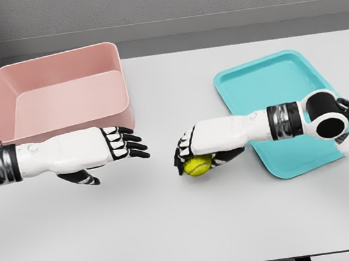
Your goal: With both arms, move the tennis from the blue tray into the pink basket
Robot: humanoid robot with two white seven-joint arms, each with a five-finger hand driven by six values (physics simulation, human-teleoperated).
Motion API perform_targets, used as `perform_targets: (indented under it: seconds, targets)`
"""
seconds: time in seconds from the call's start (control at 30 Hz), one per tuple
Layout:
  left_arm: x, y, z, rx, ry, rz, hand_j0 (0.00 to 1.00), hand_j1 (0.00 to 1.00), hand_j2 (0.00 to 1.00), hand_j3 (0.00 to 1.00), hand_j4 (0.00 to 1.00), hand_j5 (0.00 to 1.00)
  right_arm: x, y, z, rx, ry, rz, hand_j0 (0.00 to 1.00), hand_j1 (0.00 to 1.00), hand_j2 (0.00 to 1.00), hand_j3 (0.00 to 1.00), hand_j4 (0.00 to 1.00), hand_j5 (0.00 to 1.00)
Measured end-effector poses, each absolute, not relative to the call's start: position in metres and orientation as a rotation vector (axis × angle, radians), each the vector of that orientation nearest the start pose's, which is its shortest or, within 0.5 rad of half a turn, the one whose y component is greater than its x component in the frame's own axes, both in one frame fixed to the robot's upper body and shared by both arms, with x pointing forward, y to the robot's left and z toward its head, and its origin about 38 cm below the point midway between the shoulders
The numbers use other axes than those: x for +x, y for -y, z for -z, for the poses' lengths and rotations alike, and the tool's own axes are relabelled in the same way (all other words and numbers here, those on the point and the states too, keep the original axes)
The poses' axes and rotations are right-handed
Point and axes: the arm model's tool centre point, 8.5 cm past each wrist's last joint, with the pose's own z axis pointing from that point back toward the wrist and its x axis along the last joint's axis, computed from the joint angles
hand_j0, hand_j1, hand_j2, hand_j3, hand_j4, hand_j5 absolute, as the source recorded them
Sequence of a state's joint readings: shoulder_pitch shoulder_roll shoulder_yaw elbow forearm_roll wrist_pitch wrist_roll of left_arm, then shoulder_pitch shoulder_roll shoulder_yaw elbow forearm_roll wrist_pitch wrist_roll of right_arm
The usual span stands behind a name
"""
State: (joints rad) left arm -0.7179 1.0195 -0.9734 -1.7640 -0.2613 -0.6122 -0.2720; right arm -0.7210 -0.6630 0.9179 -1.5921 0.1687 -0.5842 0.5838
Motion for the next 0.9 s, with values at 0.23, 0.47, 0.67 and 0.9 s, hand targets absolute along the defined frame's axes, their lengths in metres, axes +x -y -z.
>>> perform_targets:
  seconds: [0.23, 0.47, 0.67, 0.9]
  targets:
    - [0.357, -0.255, -0.22, -0.152, -2.075, -2.84, 1.0, 1.0, 1.0, 1.0, 1.0, 1.0, 0.39, 0.147, -0.165, -0.302, -2.051, 2.91, 0.6, 0.6, 0.6, 0.6, 0.6, 0.6]
    - [0.357, -0.257, -0.22, -0.158, -2.071, -2.845, 1.0, 1.0, 1.0, 1.0, 1.0, 1.0, 0.394, 0.131, -0.162, -0.327, -2.041, 2.902, 0.6, 0.6, 0.6, 0.6, 0.6, 0.6]
    - [0.356, -0.258, -0.22, -0.159, -2.069, -2.848, 1.0, 1.0, 1.0, 1.0, 1.0, 1.0, 0.399, 0.119, -0.156, -0.35, -2.037, 2.917, 0.6, 0.6, 0.6, 0.6, 0.6, 0.6]
    - [0.355, -0.276, -0.223, -0.219, -2.034, -2.899, 1.0, 1.0, 1.0, 1.0, 1.0, 1.0, 0.403, 0.112, -0.143, -0.379, -2.006, 2.956, 0.6, 0.6, 0.6, 0.6, 0.6, 0.6]
